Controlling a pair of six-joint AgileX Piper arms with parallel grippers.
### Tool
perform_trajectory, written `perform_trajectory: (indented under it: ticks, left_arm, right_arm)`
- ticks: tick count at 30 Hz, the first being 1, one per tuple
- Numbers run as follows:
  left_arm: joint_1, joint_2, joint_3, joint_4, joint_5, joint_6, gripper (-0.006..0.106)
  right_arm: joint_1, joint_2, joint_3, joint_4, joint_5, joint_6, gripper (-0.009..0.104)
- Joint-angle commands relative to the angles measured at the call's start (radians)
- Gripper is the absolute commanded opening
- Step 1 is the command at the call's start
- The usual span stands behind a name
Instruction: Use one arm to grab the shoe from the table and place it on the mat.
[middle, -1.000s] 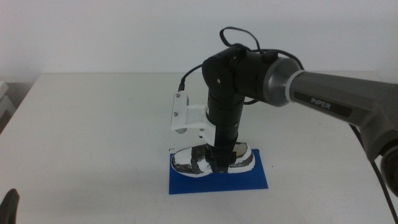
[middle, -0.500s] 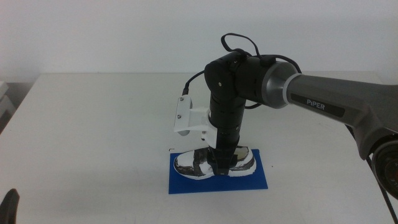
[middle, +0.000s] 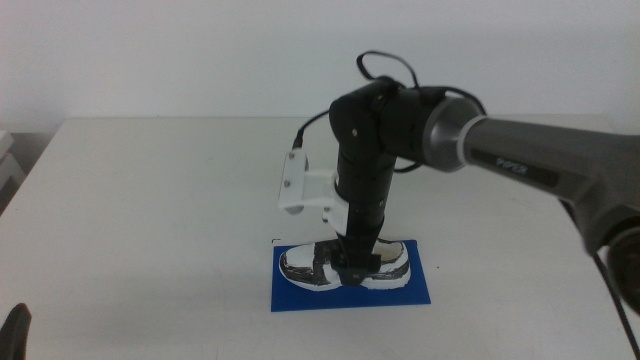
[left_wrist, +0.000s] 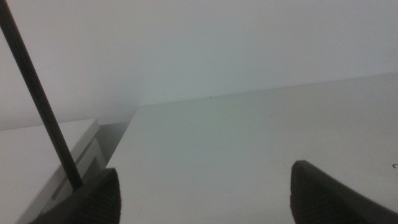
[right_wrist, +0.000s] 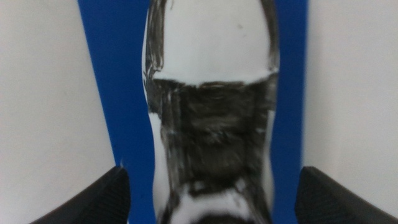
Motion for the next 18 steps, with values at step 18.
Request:
perform_trajectory:
  ticks: [18]
  left_arm:
    - [-0.005,-0.007,0.005,-0.009,-0.081,-0.007,0.094]
  right_arm:
    - [-0.313,-0.893,0.565,-0.127,-0.614,0.683,0.070]
